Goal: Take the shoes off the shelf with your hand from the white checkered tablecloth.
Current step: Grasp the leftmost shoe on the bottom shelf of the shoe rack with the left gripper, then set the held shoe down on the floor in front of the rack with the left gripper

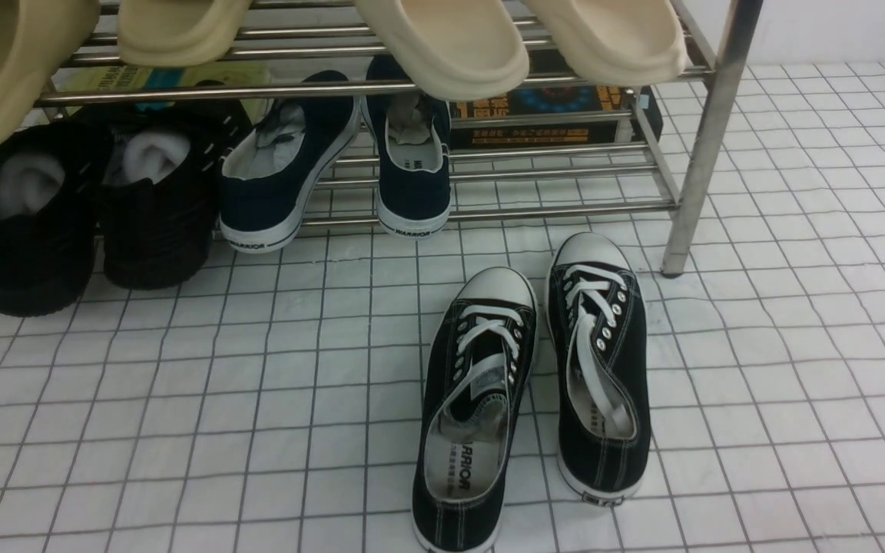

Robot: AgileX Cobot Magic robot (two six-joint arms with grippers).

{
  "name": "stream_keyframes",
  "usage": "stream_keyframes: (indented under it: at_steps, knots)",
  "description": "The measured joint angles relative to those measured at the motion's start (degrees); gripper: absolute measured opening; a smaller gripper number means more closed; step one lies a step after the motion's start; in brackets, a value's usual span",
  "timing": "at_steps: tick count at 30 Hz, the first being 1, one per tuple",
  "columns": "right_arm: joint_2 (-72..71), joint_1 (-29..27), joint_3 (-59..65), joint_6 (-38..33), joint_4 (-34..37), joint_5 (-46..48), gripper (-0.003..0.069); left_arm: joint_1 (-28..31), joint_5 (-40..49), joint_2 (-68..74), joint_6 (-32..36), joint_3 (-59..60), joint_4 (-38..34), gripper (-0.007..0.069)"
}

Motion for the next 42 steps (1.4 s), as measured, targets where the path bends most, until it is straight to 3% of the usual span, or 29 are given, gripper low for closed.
stream_keyframes:
  at_steps: [8, 12, 15, 16, 17, 19, 42]
  knots:
    - [0.0, 0.0, 0.0, 0.0, 0.0, 0.0, 0.0237, 0.0, -0.4, 3.33, 0.0, 0.0, -1.46, 0.0414]
    - [0.0, 0.0, 0.0, 0.0, 0.0, 0.0, 0.0239, 0.0, -1.05, 3.62, 0.0, 0.0, -1.84, 0.0372]
    - [0.0, 0.0, 0.0, 0.0, 0.0, 0.0, 0.0239, 0.0, -1.2, 3.97, 0.08, 0.0, -1.88, 0.023]
    - [0.0, 0.0, 0.0, 0.0, 0.0, 0.0, 0.0239, 0.0, -1.2, 3.97, 0.22, 0.0, -1.88, 0.022]
    - [0.0, 0.0, 0.0, 0.0, 0.0, 0.0, 0.0239, 0.0, -1.2, 3.97, 0.82, 0.0, -1.88, 0.012]
    - [0.0, 0.0, 0.0, 0.0, 0.0, 0.0, 0.0239, 0.0, -1.08, 3.97, 1.61, 0.0, -1.88, 0.0044]
    - [0.0, 0.0, 0.0, 0.0, 0.0, -0.05, 0.0239, 0.0, 9.88, -10.05, 2.63, 0.0, 0.95, 0.0036]
